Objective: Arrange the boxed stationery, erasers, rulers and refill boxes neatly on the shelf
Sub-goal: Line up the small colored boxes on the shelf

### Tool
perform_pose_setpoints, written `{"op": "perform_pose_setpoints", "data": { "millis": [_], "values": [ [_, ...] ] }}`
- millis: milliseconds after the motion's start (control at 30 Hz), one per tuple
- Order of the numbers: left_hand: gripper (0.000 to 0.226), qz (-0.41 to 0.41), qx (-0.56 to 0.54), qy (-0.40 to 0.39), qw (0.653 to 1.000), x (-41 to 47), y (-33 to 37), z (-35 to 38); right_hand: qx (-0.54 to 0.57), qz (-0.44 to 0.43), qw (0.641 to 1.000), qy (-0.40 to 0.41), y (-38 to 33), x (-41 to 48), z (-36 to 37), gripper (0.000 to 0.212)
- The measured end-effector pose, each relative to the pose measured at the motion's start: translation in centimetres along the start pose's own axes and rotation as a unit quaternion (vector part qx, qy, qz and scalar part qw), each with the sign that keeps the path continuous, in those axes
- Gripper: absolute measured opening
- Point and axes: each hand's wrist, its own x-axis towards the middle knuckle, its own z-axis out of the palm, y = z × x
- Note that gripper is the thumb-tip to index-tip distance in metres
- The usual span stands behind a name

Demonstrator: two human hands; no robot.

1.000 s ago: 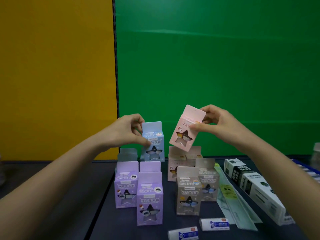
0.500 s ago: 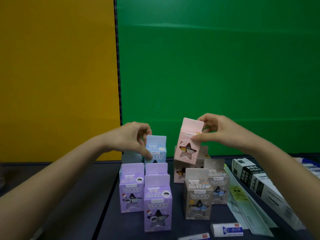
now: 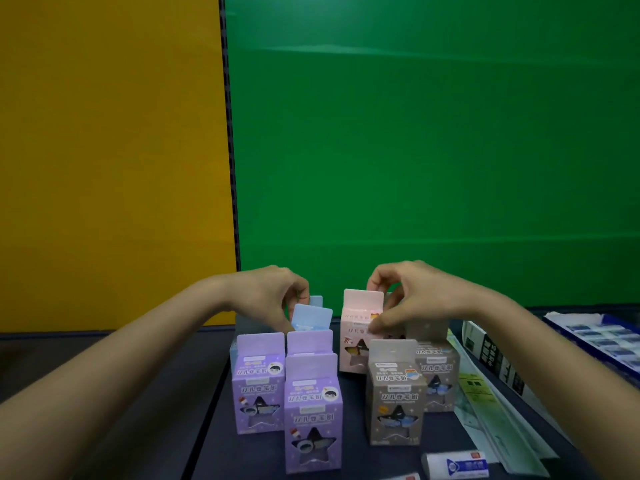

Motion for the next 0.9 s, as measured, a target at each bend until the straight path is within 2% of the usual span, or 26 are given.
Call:
{"op": "perform_pose_setpoints", "data": {
  "millis": [400, 633, 800, 900],
  "values": [
    [0.027, 0.002, 0.05, 0.022, 0.998, 0.7, 0.0, 0.0, -0.021, -0.001, 1.0, -0.018, 1.0, 0.4, 0.9, 0.033],
    [0.019, 0.001, 0.062, 0.06, 0.996, 0.6, 0.1, 0.0, -0.075, -0.011, 0.997, 0.001, 1.3, 0.3, 1.0, 0.032],
    [0.016, 0.0, 0.062, 0.111, 0.992, -0.1, 0.4, -0.5, -0.087, -0.022, 0.995, 0.036, 1.1, -0.1, 0.5, 0.029],
    [0.012, -0.005, 0.093, 0.191, 0.977, -1.3, 1.2, -0.9, -0.082, -0.033, 0.993, 0.083, 1.1, -1.1, -0.2, 0.025]
  ]
}}
